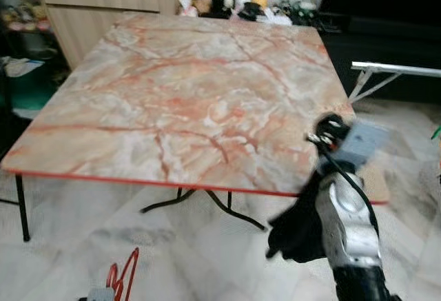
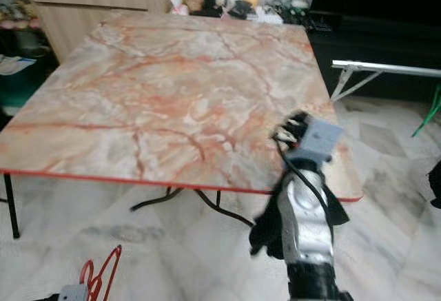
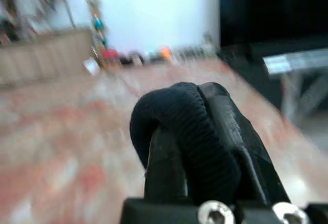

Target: Hang hanger

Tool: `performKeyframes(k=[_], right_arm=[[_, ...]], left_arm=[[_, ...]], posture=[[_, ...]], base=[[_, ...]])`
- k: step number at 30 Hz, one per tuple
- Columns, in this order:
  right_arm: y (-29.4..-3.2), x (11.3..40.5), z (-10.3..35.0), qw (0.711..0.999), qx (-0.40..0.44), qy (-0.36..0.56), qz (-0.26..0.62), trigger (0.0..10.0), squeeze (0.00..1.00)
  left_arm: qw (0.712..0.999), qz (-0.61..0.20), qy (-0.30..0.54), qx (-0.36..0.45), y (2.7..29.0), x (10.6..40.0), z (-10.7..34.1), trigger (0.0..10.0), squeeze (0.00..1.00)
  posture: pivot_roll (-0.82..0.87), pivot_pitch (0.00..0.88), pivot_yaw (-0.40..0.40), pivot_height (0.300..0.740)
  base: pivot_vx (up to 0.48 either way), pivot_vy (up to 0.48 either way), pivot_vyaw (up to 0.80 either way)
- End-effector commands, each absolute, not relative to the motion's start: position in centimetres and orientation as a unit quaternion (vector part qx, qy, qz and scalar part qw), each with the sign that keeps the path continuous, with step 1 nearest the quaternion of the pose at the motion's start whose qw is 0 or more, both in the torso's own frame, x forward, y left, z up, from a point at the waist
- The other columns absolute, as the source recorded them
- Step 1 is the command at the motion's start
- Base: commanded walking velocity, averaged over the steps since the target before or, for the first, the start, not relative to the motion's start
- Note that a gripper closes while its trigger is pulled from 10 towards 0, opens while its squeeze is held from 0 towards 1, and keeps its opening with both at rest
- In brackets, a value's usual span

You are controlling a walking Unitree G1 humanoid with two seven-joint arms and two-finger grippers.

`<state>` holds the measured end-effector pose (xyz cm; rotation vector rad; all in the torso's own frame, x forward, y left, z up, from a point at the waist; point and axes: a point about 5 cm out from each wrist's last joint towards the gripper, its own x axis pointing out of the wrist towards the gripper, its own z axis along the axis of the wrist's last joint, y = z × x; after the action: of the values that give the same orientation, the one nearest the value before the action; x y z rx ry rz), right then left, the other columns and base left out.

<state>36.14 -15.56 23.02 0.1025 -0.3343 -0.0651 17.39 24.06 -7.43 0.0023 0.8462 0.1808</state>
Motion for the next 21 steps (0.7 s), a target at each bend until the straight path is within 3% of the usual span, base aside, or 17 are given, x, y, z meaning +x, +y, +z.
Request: performKeyframes(k=[1,5,10,12,15,19,21], right_arm=[[-16.1,36.5,27.0,0.970,0.044,-0.239,-0.021,10.0,0.00],[-18.1,38.6,34.8,0.947,0.072,-0.312,-0.016,10.0,0.00],[-18.9,39.5,40.2,0.945,0.040,-0.324,-0.022,10.0,0.00],[-19.2,39.4,41.5,0.941,0.045,-0.335,-0.028,10.0,0.00],[-19.3,39.5,42.1,0.942,0.048,-0.331,-0.032,10.0,0.00],[-17.5,40.5,38.0,0.958,0.053,-0.282,-0.004,10.0,0.00],[-15.4,40.0,34.2,0.966,0.059,-0.250,0.028,10.0,0.00]], left_arm=[[0.901,0.085,0.425,-0.006,23.5,16.6,-8.0,10.0,0.00],[0.903,0.083,0.420,-0.007,23.1,17.1,-7.9,10.0,0.00],[0.903,0.085,0.421,-0.011,22.9,17.1,-7.9,10.0,0.00],[0.901,0.084,0.425,-0.012,22.8,17.0,-8.0,10.0,0.00],[0.900,0.084,0.427,-0.016,22.7,16.8,-8.1,10.0,0.00],[0.899,0.084,0.429,-0.019,22.4,16.5,-8.3,10.0,0.00],[0.899,0.088,0.429,-0.022,22.5,16.2,-8.4,10.0,0.00]], posture=[[0.01,0.141,-0.019,0.740],[0.01,0.122,-0.029,0.740],[0.00,0.115,-0.031,0.740],[0.00,0.113,-0.031,0.740],[0.00,0.111,-0.031,0.740],[0.01,0.127,-0.036,0.740],[0.01,0.142,-0.030,0.740]], base=[[0.450,0.000,0.00],[0.462,0.000,0.00],[0.430,0.000,0.00],[0.000,0.000,0.00],[0.000,0.000,0.00],[0.000,0.000,0.00],[0.000,0.000,0.00]])
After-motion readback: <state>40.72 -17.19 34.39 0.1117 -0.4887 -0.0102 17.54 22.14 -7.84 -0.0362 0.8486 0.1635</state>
